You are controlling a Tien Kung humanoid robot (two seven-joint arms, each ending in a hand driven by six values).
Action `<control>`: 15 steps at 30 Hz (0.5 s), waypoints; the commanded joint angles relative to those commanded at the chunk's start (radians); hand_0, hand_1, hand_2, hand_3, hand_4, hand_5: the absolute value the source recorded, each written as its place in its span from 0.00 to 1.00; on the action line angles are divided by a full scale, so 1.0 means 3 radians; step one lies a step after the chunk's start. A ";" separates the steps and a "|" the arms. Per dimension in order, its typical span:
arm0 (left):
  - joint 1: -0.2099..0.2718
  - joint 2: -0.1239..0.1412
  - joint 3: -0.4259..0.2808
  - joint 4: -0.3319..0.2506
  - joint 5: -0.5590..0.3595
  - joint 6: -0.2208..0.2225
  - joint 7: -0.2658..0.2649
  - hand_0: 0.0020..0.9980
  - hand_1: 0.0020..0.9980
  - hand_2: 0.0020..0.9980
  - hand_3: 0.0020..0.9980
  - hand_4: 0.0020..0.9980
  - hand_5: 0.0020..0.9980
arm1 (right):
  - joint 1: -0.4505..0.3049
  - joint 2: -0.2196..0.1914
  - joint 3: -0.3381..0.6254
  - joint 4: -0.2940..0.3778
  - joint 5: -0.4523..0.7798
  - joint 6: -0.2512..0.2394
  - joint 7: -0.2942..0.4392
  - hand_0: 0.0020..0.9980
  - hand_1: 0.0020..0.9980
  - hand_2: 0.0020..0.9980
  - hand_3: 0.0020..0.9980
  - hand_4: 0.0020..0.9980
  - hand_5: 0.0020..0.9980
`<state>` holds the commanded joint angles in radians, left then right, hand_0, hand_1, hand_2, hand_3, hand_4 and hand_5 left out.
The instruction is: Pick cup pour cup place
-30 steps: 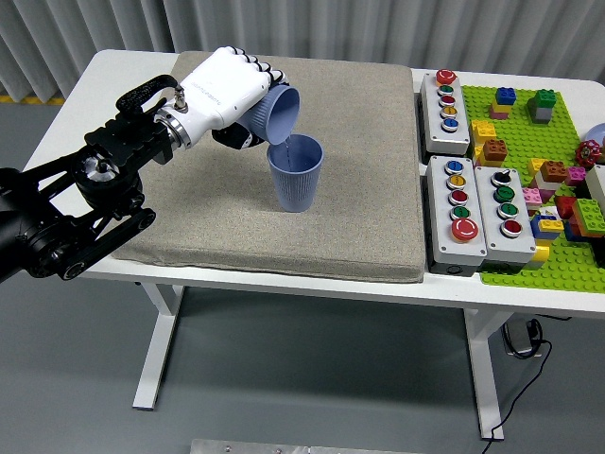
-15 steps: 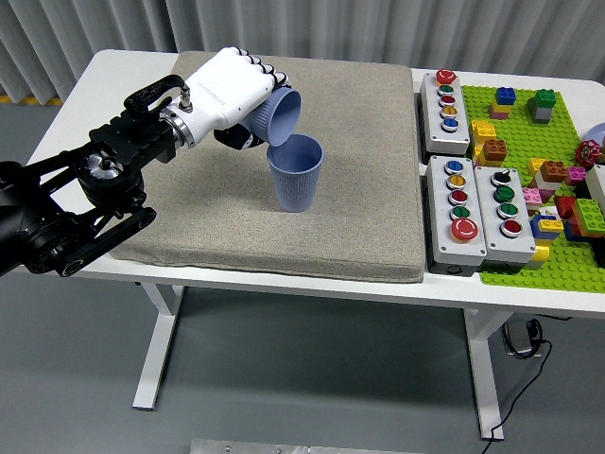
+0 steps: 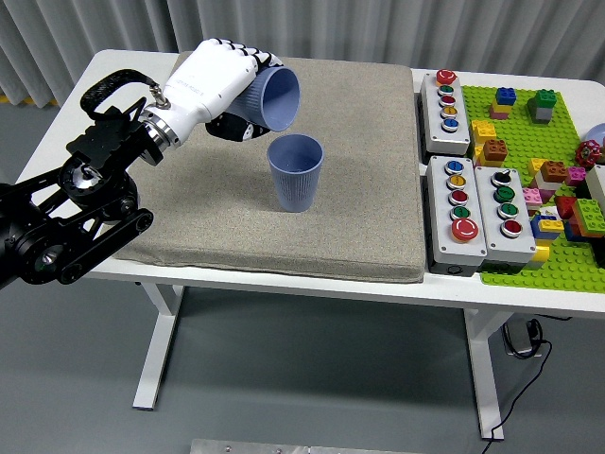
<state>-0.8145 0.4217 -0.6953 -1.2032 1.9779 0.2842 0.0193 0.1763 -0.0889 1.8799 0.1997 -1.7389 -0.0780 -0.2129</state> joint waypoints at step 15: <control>0.0355 -0.0128 -0.0342 0.0028 -0.2067 0.0087 -0.0381 0.55 0.51 0.52 0.52 0.77 0.08 | 0.0016 0.0000 0.0004 -0.0006 0.0010 -0.0003 0.0012 0.70 0.70 0.64 0.60 0.01 0.30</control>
<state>-0.7081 0.3834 -0.7978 -1.1949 1.3577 0.3103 -0.0949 0.1812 -0.0888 1.8810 0.1979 -1.7360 -0.0788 -0.2095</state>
